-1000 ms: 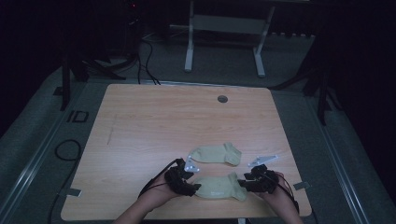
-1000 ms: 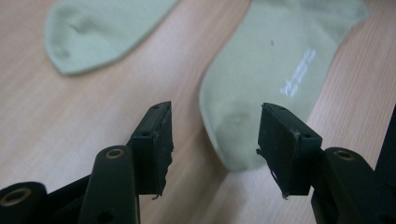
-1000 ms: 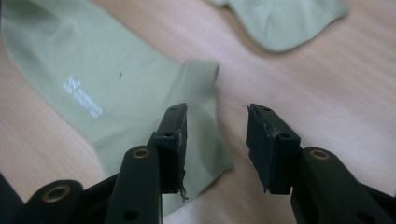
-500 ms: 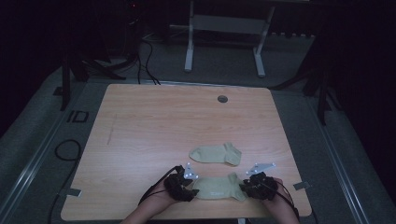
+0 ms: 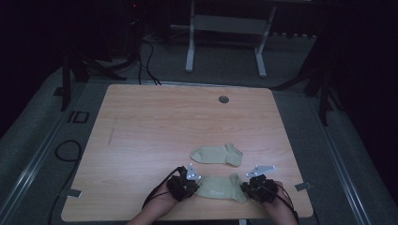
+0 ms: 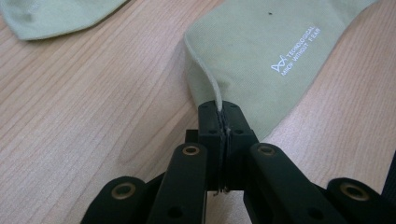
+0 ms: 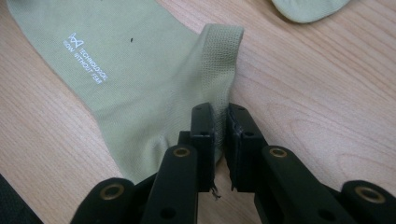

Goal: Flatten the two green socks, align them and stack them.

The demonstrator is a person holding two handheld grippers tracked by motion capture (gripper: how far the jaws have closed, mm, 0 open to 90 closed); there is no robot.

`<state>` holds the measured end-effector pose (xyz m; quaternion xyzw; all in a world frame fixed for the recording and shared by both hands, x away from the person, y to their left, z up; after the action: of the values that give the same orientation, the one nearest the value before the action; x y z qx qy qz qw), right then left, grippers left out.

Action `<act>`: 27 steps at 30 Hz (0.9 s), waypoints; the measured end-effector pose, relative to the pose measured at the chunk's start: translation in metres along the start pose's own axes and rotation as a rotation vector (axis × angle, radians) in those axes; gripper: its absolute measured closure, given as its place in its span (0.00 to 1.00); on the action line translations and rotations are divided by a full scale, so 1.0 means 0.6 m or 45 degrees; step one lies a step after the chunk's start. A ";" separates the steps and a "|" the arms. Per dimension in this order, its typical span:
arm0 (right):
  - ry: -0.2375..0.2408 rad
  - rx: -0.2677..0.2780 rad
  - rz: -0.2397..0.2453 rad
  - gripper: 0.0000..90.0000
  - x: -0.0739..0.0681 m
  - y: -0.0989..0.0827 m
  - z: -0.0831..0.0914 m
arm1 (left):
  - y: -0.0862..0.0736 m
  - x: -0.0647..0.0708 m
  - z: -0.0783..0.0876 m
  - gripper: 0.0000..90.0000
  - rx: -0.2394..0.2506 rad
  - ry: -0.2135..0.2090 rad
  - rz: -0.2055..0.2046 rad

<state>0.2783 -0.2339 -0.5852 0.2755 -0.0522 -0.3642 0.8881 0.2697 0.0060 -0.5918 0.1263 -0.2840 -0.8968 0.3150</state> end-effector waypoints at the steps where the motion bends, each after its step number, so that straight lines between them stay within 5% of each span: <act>1: 0.002 0.001 0.002 0.92 -0.001 0.002 0.002 | 0.001 0.000 0.001 0.98 0.001 -0.005 -0.002; 11: 0.006 0.079 0.038 0.92 -0.013 0.037 0.038 | 0.019 -0.011 0.043 0.98 0.084 0.032 0.034; 27: -0.062 0.203 0.070 0.92 0.003 0.118 0.086 | 0.074 -0.065 0.104 0.98 0.171 0.084 0.099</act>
<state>0.3083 -0.2169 -0.5044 0.3349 -0.1100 -0.3408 0.8716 0.2962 0.0290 -0.5137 0.1653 -0.3376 -0.8582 0.3495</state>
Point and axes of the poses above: each handheld gripper's, and its own axes: z roughly backward along the jaws, y roughly out of its top, x roughly to its right, the point moved 5 cm from there along -z, roughly forward along the jaws, and after that the axes turned 7 degrees about y, right-handed, at the moved point
